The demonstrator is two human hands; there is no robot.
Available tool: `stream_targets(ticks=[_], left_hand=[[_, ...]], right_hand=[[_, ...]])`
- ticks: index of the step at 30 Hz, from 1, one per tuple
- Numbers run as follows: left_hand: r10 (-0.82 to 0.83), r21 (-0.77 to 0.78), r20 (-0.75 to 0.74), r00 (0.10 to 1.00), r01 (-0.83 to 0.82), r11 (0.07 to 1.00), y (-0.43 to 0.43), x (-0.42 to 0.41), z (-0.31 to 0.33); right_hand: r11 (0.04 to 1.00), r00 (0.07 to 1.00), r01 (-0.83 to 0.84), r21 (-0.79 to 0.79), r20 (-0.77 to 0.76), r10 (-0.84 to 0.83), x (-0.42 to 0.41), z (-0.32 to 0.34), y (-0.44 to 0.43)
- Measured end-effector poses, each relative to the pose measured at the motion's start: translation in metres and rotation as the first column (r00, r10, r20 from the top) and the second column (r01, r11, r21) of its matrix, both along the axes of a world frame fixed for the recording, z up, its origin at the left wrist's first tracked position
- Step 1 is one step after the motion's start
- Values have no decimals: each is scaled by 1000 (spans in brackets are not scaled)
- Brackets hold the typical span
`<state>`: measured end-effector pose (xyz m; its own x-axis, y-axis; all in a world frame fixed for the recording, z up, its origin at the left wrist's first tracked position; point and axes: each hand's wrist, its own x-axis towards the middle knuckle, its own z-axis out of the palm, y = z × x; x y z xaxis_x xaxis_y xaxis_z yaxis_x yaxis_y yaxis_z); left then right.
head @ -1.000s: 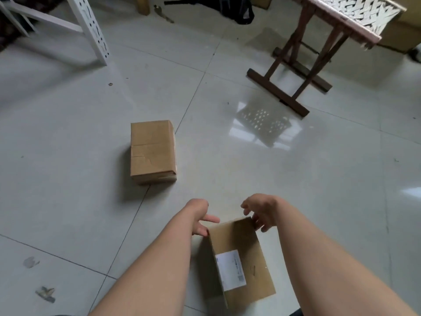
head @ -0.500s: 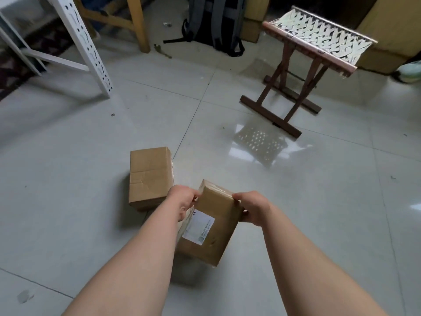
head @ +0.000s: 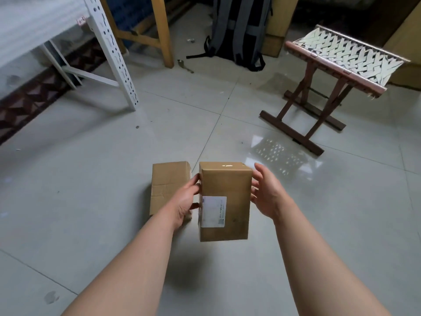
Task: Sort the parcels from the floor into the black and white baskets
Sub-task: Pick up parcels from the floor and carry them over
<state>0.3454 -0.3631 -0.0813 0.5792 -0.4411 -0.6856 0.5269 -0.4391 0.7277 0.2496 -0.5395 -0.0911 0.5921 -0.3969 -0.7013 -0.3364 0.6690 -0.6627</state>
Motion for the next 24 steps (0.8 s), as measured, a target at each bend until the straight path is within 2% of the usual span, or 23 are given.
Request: stream_targets(ticks=[4, 8, 12, 16, 19, 21, 24], left_hand=[[92, 54, 70, 993, -96, 994, 24, 42, 15], [246, 30, 147, 958, -253, 967, 49, 76, 12], [263, 74, 138, 955, -275, 959, 65, 90, -9], [252, 114, 67, 965, -259, 959, 79, 94, -32], [266, 126, 1, 964, -264, 956, 88, 94, -47], [273, 119, -70, 960, -263, 957, 93, 96, -58], [266, 116, -171, 949, -248, 962, 96, 96, -67]], right_hand=[[999, 994, 8, 32, 113, -12, 45, 6, 22], [1000, 981, -16, 0, 192, 15, 83, 0, 56], [998, 978, -49, -48, 200, 58, 103, -23, 78], [989, 983, -107, -99, 138, 120, 105, -35, 90], [973, 985, -168, -156, 13, 172, 96, -43, 91], [959, 971, -238, -155, -78, 228, 91, -52, 90], [915, 917, -391, -98, -127, 378, 87, -62, 99]])
